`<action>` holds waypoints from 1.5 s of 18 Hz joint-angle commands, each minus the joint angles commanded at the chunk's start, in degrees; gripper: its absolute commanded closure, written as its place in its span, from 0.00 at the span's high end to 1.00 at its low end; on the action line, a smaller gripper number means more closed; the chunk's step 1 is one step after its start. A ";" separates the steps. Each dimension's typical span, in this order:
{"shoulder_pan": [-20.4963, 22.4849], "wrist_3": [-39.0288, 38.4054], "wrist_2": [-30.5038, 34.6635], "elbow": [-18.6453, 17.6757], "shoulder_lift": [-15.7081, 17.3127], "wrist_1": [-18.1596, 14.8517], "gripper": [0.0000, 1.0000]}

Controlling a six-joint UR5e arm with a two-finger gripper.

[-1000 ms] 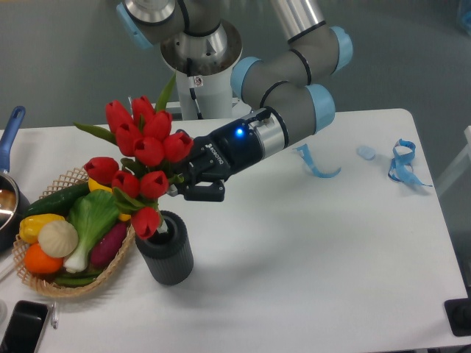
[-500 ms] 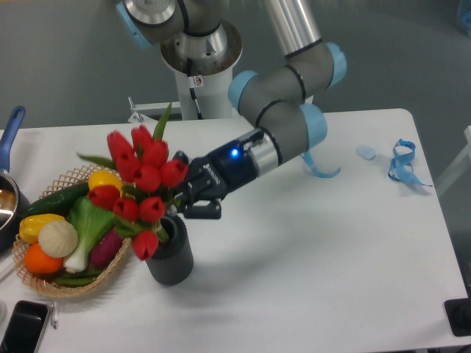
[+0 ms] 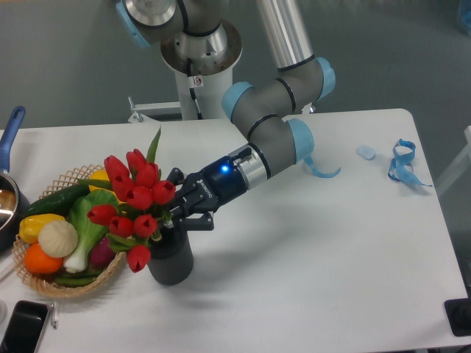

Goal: Insert the flowers into the vase
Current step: 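Open the gripper to release the tulips and pull back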

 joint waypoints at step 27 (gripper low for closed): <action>7.73 0.63 28.97 2.44 7.91 -0.09 1.00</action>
